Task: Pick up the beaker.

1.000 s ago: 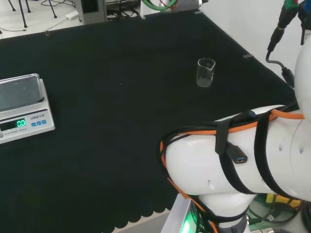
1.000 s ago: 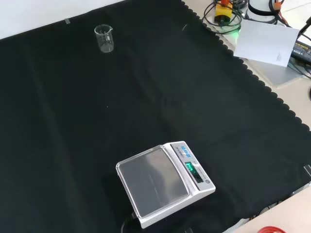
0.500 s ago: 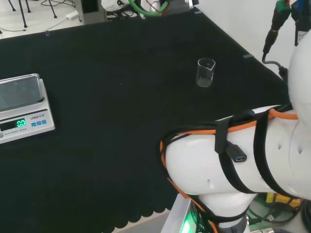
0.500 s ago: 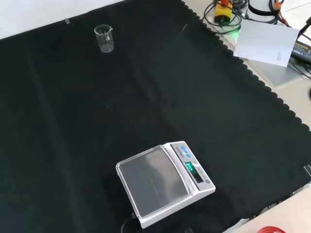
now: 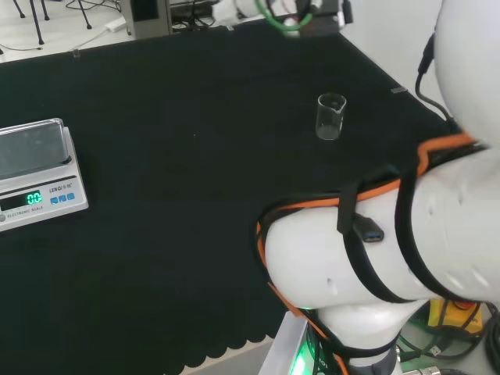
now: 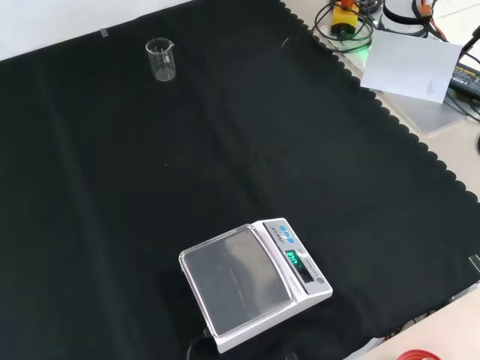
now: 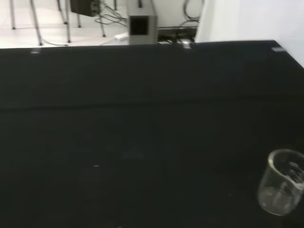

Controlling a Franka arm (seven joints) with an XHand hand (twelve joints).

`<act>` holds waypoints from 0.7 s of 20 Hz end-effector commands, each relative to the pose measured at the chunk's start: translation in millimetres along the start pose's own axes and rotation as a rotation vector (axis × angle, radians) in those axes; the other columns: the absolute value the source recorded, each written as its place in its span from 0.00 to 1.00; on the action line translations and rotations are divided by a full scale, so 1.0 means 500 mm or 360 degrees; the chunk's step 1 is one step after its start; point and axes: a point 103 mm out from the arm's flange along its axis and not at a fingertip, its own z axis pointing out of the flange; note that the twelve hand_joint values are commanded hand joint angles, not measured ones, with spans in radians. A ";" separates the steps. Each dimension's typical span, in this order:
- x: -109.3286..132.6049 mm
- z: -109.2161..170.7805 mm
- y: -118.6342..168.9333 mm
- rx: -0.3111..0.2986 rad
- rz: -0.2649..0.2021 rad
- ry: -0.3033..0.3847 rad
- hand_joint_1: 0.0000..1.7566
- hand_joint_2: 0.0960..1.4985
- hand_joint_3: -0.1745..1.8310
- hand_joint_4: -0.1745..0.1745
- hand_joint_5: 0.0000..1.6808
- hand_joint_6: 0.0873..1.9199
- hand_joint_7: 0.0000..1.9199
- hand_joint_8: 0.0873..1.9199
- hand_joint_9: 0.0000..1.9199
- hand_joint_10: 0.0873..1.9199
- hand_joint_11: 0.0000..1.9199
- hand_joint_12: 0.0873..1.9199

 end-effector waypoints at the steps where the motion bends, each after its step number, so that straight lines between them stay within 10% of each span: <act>1: -0.104 0.189 0.100 0.0032 0.0123 -0.0052 0.31 0.42 0.15 0.57 0.08 0.00 0.07 0.33 0.18 0.40 0.00 0.81; 14: -0.138 0.426 0.142 0.0273 0.0247 0.0103 0.33 0.43 0.14 0.61 0.04 0.00 0.00 0.33 0.12 0.41 0.00 0.79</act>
